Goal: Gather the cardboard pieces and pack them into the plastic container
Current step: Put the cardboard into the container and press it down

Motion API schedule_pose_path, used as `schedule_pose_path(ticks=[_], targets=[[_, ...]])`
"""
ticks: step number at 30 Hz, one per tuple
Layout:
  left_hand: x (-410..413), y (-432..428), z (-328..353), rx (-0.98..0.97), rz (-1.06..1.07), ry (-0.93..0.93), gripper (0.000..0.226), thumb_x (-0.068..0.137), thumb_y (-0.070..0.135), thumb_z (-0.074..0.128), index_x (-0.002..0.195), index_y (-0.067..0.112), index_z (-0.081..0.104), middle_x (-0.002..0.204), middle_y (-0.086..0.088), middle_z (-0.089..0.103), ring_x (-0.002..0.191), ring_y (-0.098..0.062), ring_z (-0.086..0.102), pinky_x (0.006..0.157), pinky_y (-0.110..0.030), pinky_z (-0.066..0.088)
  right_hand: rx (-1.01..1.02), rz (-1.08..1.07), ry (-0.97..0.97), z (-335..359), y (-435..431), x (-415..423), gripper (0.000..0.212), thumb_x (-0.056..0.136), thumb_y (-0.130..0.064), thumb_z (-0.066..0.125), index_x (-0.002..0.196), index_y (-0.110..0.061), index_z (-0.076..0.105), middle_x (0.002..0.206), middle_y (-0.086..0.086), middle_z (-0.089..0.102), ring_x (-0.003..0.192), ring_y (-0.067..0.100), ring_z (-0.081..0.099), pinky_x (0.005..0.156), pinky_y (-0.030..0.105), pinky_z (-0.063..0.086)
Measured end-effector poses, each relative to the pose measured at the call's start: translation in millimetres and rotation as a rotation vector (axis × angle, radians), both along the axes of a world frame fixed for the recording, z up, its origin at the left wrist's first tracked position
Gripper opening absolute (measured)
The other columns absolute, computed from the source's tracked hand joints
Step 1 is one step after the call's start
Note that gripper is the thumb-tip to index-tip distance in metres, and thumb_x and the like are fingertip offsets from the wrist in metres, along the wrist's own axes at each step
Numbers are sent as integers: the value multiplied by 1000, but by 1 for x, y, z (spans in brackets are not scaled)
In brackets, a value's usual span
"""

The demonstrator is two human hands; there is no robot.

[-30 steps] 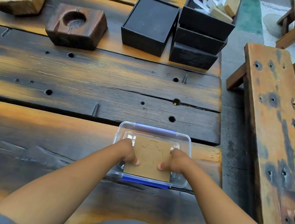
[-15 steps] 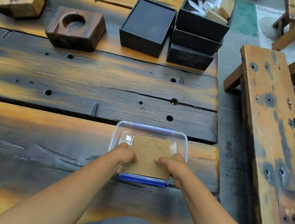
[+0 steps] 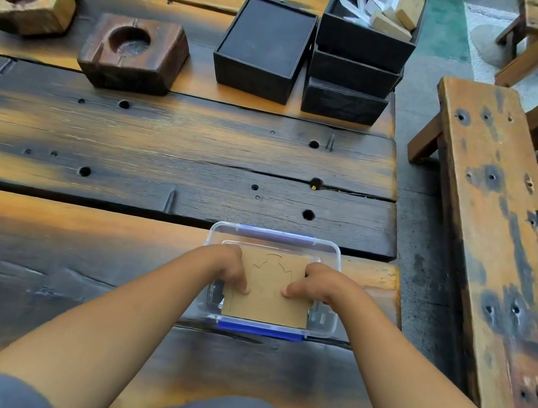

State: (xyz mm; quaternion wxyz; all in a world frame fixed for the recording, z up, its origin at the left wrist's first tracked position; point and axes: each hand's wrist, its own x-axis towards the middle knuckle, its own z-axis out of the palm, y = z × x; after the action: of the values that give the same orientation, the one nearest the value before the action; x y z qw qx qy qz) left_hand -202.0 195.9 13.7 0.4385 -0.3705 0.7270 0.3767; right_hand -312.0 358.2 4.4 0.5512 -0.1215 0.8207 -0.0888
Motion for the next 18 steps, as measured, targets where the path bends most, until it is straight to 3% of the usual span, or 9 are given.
schedule_pose_path(ticks=[4, 9, 18], targets=[[-5, -6, -10, 40, -134, -128, 74, 80, 33, 78, 141, 5, 45, 143, -13, 52, 129, -32, 51, 111, -44, 40, 53, 164, -11, 1, -2, -3, 79, 73, -51, 77, 138, -17, 48, 139, 3, 53, 121, 23, 52, 98, 34, 42], [-3, -9, -16, 45, -205, -125, 82, 75, 39, 81, 144, 10, 46, 146, -7, 49, 132, -30, 48, 113, -45, 38, 61, 222, 8, -2, -3, -4, 82, 73, -52, 77, 140, -16, 47, 145, 5, 45, 129, 25, 46, 104, 35, 38], [3, -15, -12, 161, -125, -22, 72, 77, 35, 80, 139, 14, 50, 142, -4, 54, 131, -27, 49, 115, -43, 34, -10, 110, -52, -11, 5, -10, 83, 65, -43, 86, 135, -15, 52, 138, 1, 53, 120, 21, 53, 107, 37, 41]])
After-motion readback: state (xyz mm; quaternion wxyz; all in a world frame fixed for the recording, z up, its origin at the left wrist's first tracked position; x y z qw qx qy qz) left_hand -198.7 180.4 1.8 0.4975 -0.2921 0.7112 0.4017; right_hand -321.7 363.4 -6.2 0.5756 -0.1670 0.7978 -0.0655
